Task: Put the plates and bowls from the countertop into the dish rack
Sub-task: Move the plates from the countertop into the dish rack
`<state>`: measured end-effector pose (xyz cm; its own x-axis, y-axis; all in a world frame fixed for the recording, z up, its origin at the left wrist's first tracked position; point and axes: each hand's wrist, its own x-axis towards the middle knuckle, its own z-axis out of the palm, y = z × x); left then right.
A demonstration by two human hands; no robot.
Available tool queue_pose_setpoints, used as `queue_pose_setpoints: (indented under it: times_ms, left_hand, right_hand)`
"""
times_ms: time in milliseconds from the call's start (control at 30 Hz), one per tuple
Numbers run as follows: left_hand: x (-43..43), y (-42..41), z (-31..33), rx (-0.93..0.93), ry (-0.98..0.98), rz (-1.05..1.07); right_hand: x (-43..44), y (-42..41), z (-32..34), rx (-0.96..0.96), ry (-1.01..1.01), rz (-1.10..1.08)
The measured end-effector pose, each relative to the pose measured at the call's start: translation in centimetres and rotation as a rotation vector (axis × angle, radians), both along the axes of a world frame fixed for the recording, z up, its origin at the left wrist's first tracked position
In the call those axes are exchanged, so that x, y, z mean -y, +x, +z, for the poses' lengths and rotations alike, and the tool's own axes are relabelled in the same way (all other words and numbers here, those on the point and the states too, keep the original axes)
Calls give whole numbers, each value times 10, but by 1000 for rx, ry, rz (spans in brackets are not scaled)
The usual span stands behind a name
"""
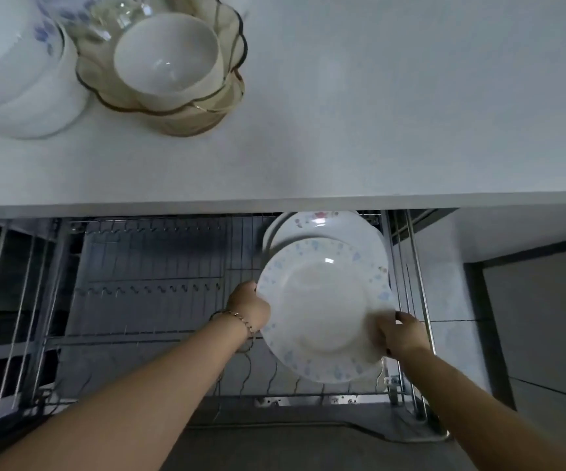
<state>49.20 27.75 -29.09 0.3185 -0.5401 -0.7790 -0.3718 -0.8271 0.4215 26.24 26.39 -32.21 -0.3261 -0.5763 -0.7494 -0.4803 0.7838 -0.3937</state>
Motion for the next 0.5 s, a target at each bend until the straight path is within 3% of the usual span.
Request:
queue_pose_setpoints:
  times_ms: [300, 433, 500]
  left_hand:
    - [53, -4, -40, 142, -12, -72]
    - [46, -10, -45, 148, -131, 17]
    - [37, -17, -42, 90, -162, 105]
  right_hand:
    - [34, 18, -31, -169, -134, -121]
    - [25, 21, -22, -158, -234, -146]
    - [19, 23, -25, -98, -182, -152]
